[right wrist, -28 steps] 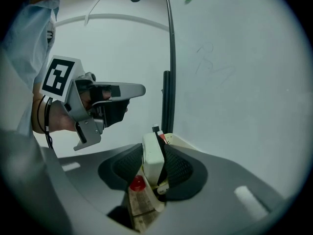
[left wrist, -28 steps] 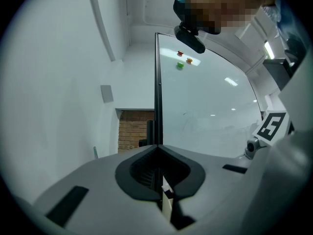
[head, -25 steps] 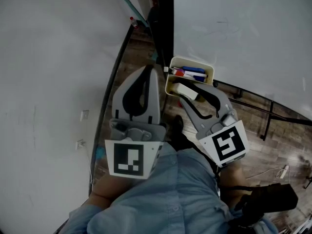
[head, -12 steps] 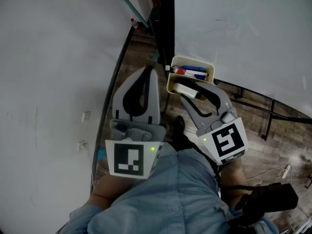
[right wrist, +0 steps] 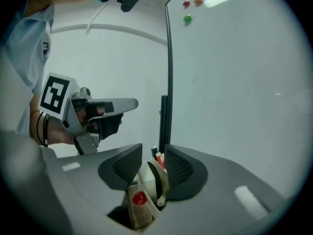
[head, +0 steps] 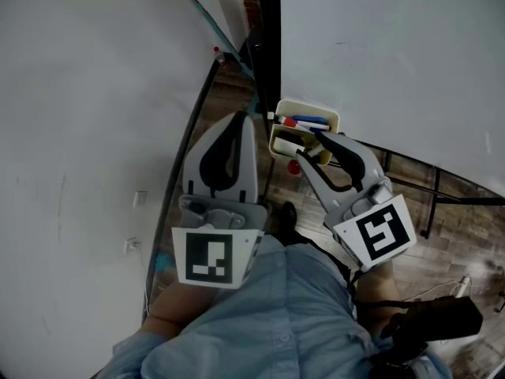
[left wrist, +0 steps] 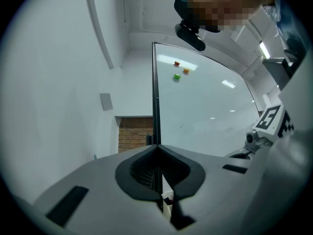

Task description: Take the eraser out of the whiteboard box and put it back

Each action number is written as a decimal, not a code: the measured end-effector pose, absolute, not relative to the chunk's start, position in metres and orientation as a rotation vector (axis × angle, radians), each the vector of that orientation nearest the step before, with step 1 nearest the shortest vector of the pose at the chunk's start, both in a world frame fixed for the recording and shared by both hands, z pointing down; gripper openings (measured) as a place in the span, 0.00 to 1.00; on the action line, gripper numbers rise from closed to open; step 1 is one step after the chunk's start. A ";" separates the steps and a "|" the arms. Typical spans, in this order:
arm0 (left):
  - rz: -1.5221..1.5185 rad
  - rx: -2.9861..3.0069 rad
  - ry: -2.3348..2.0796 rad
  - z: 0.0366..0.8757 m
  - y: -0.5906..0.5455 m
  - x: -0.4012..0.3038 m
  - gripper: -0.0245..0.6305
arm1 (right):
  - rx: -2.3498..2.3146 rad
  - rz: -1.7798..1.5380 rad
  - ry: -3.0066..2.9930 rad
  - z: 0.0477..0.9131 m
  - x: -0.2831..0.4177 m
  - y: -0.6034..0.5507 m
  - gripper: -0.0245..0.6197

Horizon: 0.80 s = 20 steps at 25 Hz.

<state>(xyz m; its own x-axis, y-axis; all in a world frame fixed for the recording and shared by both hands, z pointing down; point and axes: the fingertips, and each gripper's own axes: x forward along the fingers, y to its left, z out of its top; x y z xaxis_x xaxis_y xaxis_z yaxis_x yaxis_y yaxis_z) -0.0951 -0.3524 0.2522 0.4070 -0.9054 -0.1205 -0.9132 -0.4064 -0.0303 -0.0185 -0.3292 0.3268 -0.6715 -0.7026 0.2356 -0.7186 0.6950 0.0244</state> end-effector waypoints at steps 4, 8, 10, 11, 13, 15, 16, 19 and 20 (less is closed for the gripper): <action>0.162 -2.535 1.646 0.240 -0.348 -0.093 0.04 | 1.231 0.005 -2.747 0.291 -0.009 -0.333 0.15; 0.193 -2.521 1.631 0.229 -0.345 -0.090 0.04 | 1.340 -0.093 -2.781 0.260 0.001 -0.335 0.07; 0.208 -2.509 1.623 0.223 -0.346 -0.090 0.04 | 1.384 -0.130 -2.797 0.247 0.006 -0.337 0.04; 0.215 -2.503 1.618 0.221 -0.346 -0.089 0.04 | 1.403 -0.147 -2.802 0.241 0.008 -0.338 0.04; 0.225 -2.494 1.612 0.217 -0.347 -0.088 0.04 | 1.441 -0.177 -2.805 0.231 0.012 -0.340 0.04; 0.232 -2.491 1.608 0.215 -0.348 -0.087 0.04 | 1.470 -0.201 -2.801 0.224 0.015 -0.342 0.04; 0.237 -2.490 1.606 0.214 -0.349 -0.086 0.04 | 1.479 -0.210 -2.799 0.222 0.016 -0.343 0.04; 0.247 -2.488 1.597 0.212 -0.351 -0.085 0.04 | 1.494 -0.226 -2.793 0.218 0.018 -0.346 0.04; 0.249 -2.488 1.595 0.212 -0.351 -0.084 0.04 | 1.497 -0.230 -2.792 0.218 0.019 -0.346 0.04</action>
<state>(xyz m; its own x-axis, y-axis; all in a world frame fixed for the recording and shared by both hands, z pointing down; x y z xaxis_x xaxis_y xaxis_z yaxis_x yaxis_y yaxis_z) -0.0838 -0.3510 0.2119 0.4121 -0.8806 -0.2340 -0.9100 -0.4107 -0.0569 0.0186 -0.3462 0.2176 -0.5551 -0.8259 -0.0985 -0.8309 0.5452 0.1110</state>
